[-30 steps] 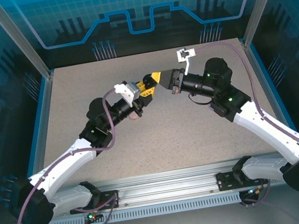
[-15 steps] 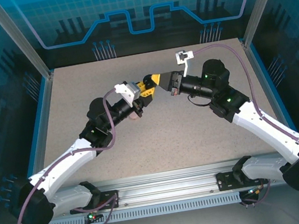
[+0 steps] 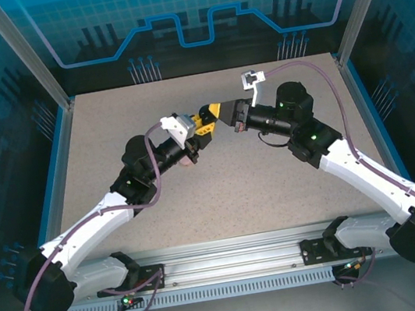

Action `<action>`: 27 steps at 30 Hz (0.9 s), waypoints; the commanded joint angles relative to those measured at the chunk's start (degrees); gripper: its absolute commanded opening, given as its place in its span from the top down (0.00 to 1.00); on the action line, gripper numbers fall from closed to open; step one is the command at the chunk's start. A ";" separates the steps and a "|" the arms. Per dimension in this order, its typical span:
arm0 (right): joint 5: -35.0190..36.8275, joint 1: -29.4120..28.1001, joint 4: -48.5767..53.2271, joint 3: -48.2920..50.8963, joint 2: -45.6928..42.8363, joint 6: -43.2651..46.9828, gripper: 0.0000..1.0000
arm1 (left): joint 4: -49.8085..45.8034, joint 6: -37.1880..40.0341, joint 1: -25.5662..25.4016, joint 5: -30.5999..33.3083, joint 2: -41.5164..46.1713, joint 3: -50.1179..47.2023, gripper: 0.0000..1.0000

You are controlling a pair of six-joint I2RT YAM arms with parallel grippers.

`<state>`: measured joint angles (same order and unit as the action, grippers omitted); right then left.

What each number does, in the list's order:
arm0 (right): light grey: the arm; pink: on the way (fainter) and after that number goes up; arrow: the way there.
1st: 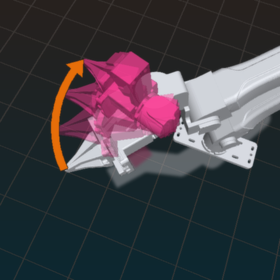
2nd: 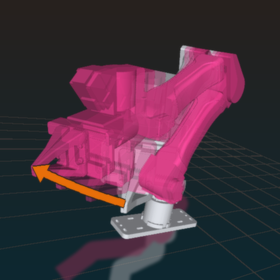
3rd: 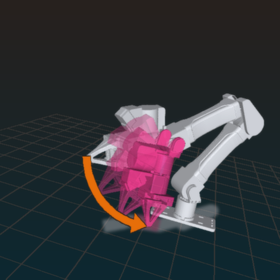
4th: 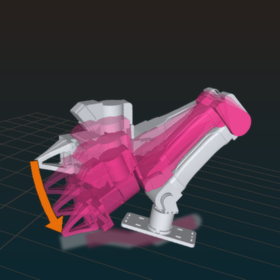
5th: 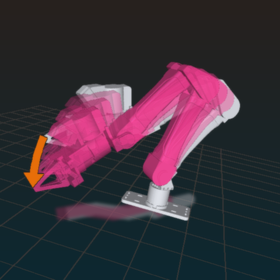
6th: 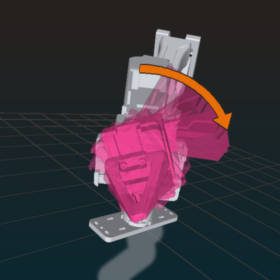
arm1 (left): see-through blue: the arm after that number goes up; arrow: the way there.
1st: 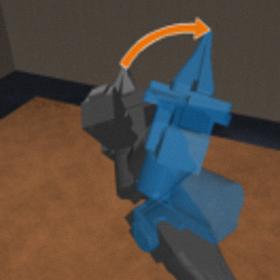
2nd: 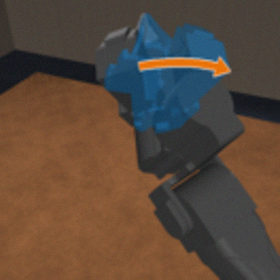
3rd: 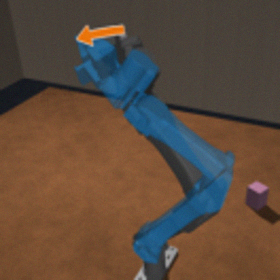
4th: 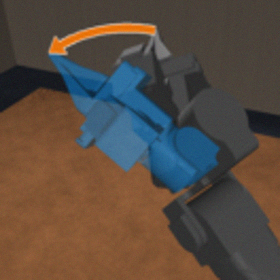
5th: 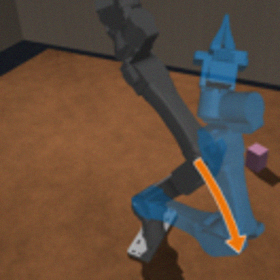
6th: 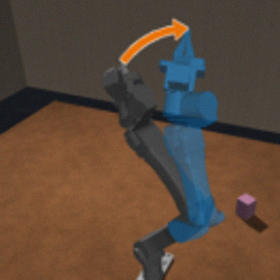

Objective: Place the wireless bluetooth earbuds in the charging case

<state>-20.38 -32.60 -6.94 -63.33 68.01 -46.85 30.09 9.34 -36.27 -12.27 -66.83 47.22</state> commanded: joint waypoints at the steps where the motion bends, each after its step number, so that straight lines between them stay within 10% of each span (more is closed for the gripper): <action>1: -0.89 -0.44 3.00 -0.09 0.66 1.73 0.99 | 4.12 0.19 -0.46 -0.37 0.90 2.17 1.00; 27: 2.21 0.03 8.69 -4.83 1.82 2.87 0.68 | 3.96 -1.09 -0.43 -0.78 1.09 1.76 1.00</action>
<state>-18.76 -32.58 -0.78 -66.46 69.01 -44.58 30.24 8.93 -36.29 -12.23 -66.81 47.24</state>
